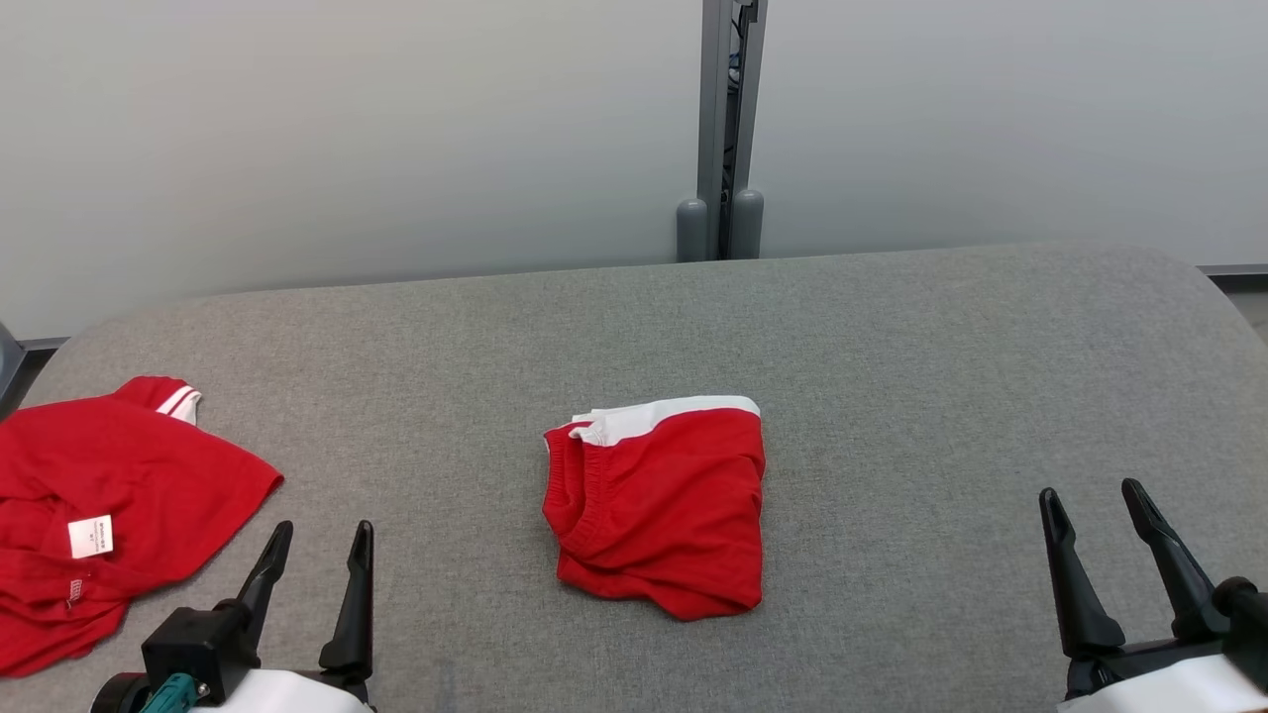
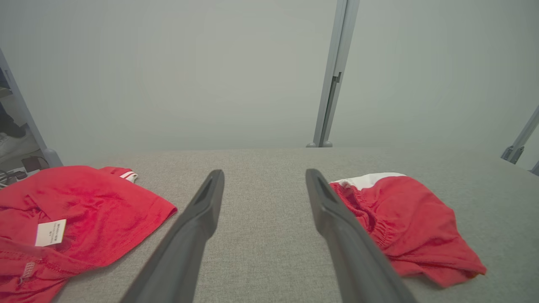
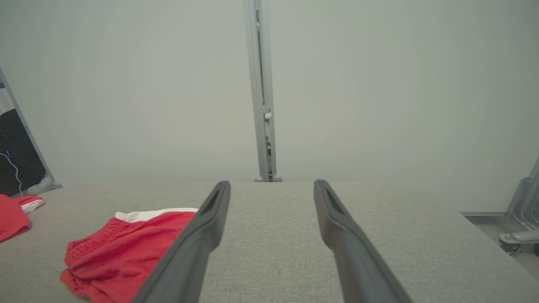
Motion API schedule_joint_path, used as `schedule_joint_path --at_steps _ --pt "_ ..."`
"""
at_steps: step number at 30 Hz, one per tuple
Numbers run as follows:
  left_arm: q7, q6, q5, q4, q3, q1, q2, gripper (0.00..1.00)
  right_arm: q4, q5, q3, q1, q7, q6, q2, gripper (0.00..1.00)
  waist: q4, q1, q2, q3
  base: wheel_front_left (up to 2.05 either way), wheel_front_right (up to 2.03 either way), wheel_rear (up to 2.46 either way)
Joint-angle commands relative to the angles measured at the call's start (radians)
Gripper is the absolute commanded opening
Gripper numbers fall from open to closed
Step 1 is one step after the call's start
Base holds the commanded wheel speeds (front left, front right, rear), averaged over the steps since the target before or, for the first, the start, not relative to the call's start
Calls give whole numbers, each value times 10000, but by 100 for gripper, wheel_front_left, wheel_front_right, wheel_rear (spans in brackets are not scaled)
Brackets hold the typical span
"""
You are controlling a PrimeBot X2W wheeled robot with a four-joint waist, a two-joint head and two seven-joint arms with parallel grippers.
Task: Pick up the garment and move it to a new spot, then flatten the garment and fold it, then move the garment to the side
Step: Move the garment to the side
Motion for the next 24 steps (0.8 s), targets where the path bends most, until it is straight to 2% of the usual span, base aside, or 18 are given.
schedule_joint_path --at_steps 1,11,17,24 --pt "-46 50 -62 -55 16 -34 69 100 12 -34 -4 64 -80 2 1 100 0 0 -1 -8 0 0 0" --pt "-21 73 -79 -110 -28 -30 95 100 108 -31 -35 13 -122 2 21 100 41 0 -1 -28 0 0 0" --pt "84 99 -91 -112 -28 -315 120 100 370 129 -286 -308 -144 2 -17 100 369 0 -1 119 0 0 0" --pt "11 161 115 -176 -47 -728 142 100 1821 688 -134 -1523 -189 2 -6 100 1145 0 -1 625 0 0 0"
